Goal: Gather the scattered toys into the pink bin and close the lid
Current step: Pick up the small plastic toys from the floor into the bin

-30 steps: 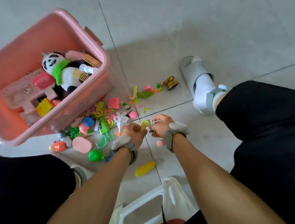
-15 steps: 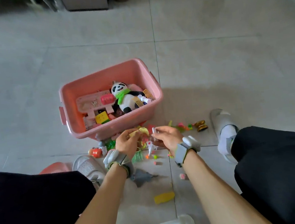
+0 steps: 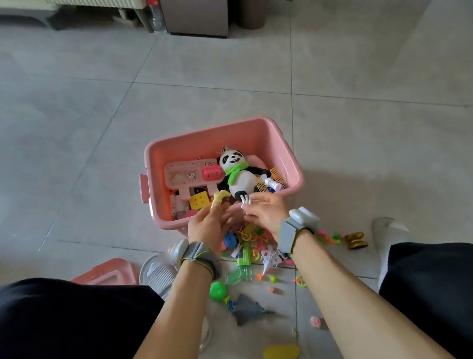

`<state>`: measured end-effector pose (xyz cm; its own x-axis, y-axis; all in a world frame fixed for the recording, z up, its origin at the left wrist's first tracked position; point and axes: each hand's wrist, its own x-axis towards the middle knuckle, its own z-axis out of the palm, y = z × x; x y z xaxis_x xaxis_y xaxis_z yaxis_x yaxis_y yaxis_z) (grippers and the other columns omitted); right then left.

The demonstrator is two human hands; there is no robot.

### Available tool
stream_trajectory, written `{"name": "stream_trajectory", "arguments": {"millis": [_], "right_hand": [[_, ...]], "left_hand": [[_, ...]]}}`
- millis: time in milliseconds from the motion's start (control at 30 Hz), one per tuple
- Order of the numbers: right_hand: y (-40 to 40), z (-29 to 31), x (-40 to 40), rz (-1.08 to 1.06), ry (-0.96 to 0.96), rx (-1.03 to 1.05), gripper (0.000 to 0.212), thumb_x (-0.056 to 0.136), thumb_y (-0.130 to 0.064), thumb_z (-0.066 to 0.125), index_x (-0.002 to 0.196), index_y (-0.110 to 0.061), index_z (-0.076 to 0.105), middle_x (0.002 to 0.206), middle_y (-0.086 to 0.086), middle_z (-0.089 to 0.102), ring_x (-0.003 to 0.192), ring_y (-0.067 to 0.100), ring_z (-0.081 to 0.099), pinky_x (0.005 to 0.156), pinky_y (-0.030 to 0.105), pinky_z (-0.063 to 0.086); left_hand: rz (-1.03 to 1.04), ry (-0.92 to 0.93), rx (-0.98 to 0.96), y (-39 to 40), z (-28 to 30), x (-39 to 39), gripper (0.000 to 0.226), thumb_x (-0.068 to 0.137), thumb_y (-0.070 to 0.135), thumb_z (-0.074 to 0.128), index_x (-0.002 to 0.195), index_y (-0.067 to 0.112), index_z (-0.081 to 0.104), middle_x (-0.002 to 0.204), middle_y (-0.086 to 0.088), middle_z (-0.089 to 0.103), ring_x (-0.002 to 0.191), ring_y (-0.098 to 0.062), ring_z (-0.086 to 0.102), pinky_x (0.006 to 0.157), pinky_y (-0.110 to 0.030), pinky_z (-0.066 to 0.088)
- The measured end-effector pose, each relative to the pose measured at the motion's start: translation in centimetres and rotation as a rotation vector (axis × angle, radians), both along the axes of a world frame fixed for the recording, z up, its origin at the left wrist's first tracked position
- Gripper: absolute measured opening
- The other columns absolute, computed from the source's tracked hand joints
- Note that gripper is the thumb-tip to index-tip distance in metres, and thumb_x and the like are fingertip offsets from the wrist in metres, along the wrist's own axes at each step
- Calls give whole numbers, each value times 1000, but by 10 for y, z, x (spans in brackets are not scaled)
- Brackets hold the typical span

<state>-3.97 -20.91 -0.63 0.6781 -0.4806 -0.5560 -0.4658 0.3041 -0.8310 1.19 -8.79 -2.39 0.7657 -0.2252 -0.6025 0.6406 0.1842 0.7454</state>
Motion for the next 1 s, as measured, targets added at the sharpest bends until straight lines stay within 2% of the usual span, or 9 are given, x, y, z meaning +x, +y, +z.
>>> {"name": "stream_trajectory", "arguments": {"millis": [100,167,267,400,567,767,833,900,1000], "right_hand": [[-4,10,15,58,-42,62,50,85,9,62,132,5,47,126,16,55,111,33,60,87,35,53],[-7,6,14,84,-31,72,50,86,11,59,134,6,45,131,17,53,114,34,58,86,34,51],[-9,-10,3,127,39,-54,46,85,7,62,129,2,52,126,16,60,106,26,61,92,36,53],[-5,-25,-26,156,148,-165,38,80,-3,71,117,0,63,103,12,71,93,21,67,93,38,54],[-3,-29,-64,193,272,-205,30,82,-6,66,112,-6,65,95,9,70,80,20,65,71,25,55],[4,-35,-108,172,369,-211,15,82,-2,63,96,-6,67,84,5,64,62,10,53,44,10,43],[4,-38,-123,146,389,-158,21,86,3,60,107,1,63,88,11,60,58,6,51,35,7,37],[3,-47,-141,143,410,-147,27,86,5,59,113,3,61,90,10,62,55,3,55,39,6,38],[4,-69,-161,208,483,-212,28,83,-10,64,111,-10,65,103,6,69,80,15,60,59,15,42]], "left_hand": [[-97,-35,108,-4,-7,11,14,92,6,61,105,7,64,110,-20,69,103,-33,67,94,-50,53],[-139,-13,150,-2,-14,12,28,90,-1,61,117,2,62,111,-20,67,102,-33,66,94,-46,53],[-51,57,86,0,-15,5,25,94,-6,50,117,-1,58,102,-21,68,85,-26,69,74,-29,60],[-99,69,146,2,-19,-11,14,94,3,54,99,8,66,89,-11,74,78,-24,69,82,-39,56],[-245,64,283,4,-28,-28,11,91,8,60,94,13,70,87,-8,73,75,-21,65,71,-32,54],[-530,41,475,6,-51,-56,18,90,5,55,84,18,66,81,-6,67,63,-15,59,52,-22,45],[-622,46,539,10,-62,-65,20,89,4,55,79,18,65,78,-5,66,60,-14,57,48,-21,42],[-720,23,585,11,-77,-80,20,88,5,58,76,20,64,78,-7,66,61,-17,57,53,-23,43],[-854,-38,724,18,-91,-101,20,83,7,64,73,24,63,73,-4,63,66,-21,57,65,-29,50]]}}
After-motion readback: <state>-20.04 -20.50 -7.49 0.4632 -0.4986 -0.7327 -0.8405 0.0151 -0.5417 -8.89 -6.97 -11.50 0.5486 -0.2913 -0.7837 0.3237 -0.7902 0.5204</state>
